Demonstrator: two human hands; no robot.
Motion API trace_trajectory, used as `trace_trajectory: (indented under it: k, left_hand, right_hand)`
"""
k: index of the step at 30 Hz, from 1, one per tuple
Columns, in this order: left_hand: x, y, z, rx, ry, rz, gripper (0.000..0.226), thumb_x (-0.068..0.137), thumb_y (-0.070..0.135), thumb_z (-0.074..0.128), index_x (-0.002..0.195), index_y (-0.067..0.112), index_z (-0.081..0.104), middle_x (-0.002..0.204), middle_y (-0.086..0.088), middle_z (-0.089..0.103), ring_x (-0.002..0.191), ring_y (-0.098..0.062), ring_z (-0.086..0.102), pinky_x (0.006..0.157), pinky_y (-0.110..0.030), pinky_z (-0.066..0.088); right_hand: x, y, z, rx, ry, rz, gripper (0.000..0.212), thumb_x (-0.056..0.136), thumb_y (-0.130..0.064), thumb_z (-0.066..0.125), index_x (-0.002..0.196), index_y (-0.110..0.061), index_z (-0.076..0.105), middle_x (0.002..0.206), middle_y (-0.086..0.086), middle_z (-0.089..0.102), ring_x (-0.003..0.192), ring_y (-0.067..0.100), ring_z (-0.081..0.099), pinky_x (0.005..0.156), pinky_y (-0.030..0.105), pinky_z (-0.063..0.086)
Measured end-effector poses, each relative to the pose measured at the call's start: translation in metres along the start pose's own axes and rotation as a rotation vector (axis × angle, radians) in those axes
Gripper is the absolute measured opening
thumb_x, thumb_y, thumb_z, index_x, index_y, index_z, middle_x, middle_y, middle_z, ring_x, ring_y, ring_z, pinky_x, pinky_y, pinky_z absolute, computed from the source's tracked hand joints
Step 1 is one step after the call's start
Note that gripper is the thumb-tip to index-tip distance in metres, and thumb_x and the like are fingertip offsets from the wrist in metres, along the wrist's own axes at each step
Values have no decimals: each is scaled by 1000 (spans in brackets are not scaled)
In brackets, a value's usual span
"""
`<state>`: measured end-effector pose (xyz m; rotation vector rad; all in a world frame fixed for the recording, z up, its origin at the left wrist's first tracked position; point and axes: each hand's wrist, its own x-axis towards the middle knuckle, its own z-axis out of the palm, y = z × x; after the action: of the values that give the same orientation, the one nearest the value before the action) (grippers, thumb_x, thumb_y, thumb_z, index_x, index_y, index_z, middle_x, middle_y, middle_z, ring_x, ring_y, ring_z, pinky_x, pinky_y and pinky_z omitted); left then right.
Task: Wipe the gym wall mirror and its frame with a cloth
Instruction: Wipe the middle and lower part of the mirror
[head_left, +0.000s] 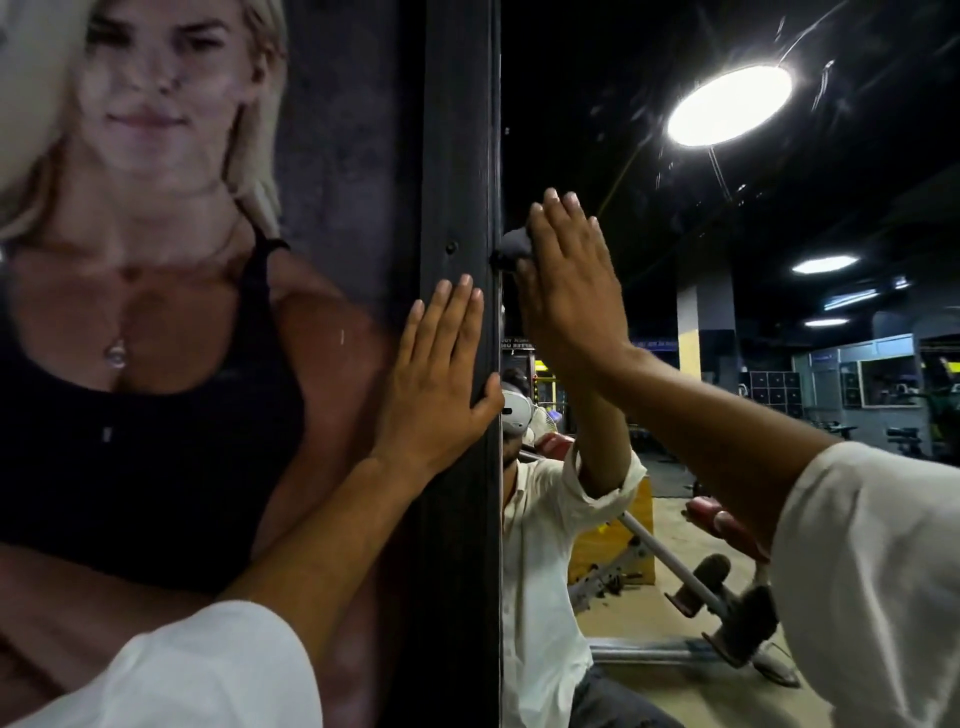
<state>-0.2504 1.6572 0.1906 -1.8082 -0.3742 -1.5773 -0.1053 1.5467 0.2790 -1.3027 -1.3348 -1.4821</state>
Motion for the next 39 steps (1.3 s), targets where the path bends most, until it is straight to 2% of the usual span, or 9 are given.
trace_trajectory:
  k: [4,11,15,19,21,25,30,35,39]
  left_hand:
    - [0,1,-1,24,-20,4,83,101,43,42,168,2,17,177,-17,11,165,-31,7,133,-54,15]
    - [-4,10,-2,68,-42,14,72,107,33,28,168,-1,12,177,-21,6,165,-35,5,133,-55,13]
    - [-24,28,-2,52,-105,39,74,101,28,24,168,-2,11,177,-21,1,165,-35,3,134,-53,10]
    - [-77,46,1,118,-184,259,76,102,25,34,167,-3,7,177,-21,3,165,-36,3,133,-53,10]
    - [-103,55,-1,118,-175,284,75,105,26,39,167,-4,9,177,-21,8,165,-36,8,133,-54,12]
    - [-130,64,-5,112,-218,265,75,105,26,39,168,-2,10,177,-20,10,164,-37,9,133,-55,10]
    - [-133,64,-7,77,-211,248,70,105,25,39,170,7,17,176,-18,15,164,-36,14,133,-56,11]
    - [-131,64,-10,94,-228,252,70,105,26,39,170,12,19,176,-18,16,164,-36,13,133,-57,10]
    - [-130,67,-11,93,-210,242,70,104,26,42,170,12,22,175,-19,19,163,-37,16,133,-56,10]
  right_hand:
    - [-1,3,-3,-18,-113,-207,58,114,-39,33,164,-10,29,174,11,20,163,22,9,133,40,5]
    - [-58,5,-2,97,-14,-36,55,114,-33,40,163,-11,32,174,9,20,163,20,8,133,42,6]
    - [-167,1,-10,64,-232,-272,60,111,-27,49,164,-7,30,174,12,17,163,25,6,133,46,8]
    - [-245,20,-26,-75,-453,-646,60,110,-23,45,164,-6,28,174,15,16,162,31,11,130,53,18]
    - [-248,30,-31,-85,-442,-597,60,110,-23,45,164,-6,28,173,16,18,162,31,13,130,53,18]
    - [-279,3,-30,-29,-322,-214,64,107,-17,57,162,1,29,172,21,19,161,37,14,130,56,16]
    - [-361,-25,-21,2,-586,-606,60,110,-22,33,166,-3,19,174,17,11,162,35,7,131,54,13]
    - [-364,-17,-23,-8,-686,-854,61,114,-25,31,167,-5,10,176,14,2,163,32,1,131,51,10]
    - [-375,-12,-28,-22,-617,-586,65,111,-29,37,167,-6,13,176,14,5,163,31,3,132,51,10]
